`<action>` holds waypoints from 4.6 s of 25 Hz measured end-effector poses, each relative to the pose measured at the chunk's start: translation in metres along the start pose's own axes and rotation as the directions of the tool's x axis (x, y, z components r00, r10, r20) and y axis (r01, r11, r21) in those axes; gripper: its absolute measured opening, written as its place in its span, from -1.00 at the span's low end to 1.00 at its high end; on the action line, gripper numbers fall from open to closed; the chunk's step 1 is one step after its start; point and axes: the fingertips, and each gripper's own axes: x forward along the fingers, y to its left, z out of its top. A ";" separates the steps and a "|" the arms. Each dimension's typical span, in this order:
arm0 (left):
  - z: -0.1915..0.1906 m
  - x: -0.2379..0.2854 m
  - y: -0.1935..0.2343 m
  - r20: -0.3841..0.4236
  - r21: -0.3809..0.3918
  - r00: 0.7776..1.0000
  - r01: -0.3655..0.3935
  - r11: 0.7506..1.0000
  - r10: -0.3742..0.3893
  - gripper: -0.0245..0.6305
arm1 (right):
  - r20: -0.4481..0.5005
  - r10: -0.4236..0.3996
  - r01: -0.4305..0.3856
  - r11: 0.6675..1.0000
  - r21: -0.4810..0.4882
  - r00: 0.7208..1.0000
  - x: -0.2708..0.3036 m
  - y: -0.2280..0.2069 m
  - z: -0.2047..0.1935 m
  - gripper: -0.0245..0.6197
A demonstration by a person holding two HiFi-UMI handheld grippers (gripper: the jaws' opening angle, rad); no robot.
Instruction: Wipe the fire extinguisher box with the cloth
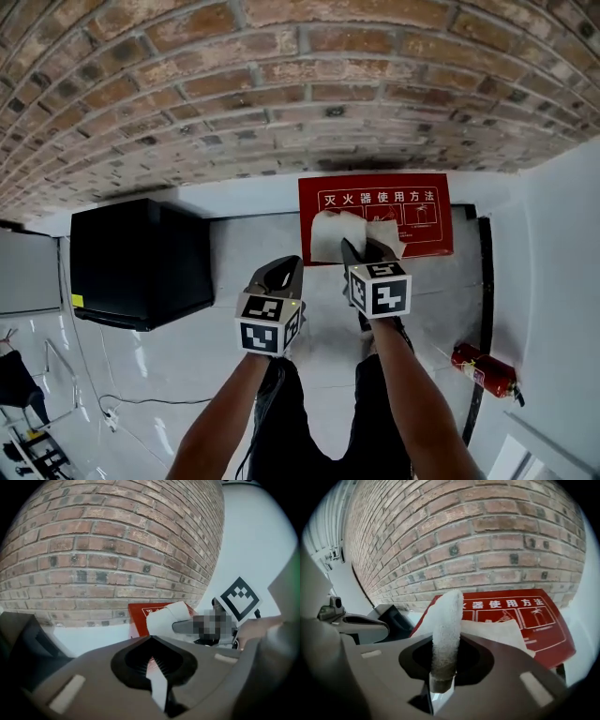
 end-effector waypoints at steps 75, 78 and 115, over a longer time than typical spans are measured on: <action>-0.139 0.092 -0.071 0.362 0.184 0.932 -0.094 0.978 0.022 -0.93 | 0.540 0.032 0.103 0.971 -0.217 0.841 -0.021 -0.175 -0.122 -0.63; -0.139 0.103 -0.086 0.357 0.203 0.934 -0.078 0.976 0.001 -0.93 | 0.544 -0.029 0.151 0.972 -0.181 0.839 -0.034 -0.213 -0.127 -0.64; -0.227 0.108 -0.014 0.230 0.168 0.960 -0.200 0.965 0.158 -0.93 | 0.378 0.201 -0.085 0.950 -0.302 0.904 0.110 -0.065 -0.181 -0.64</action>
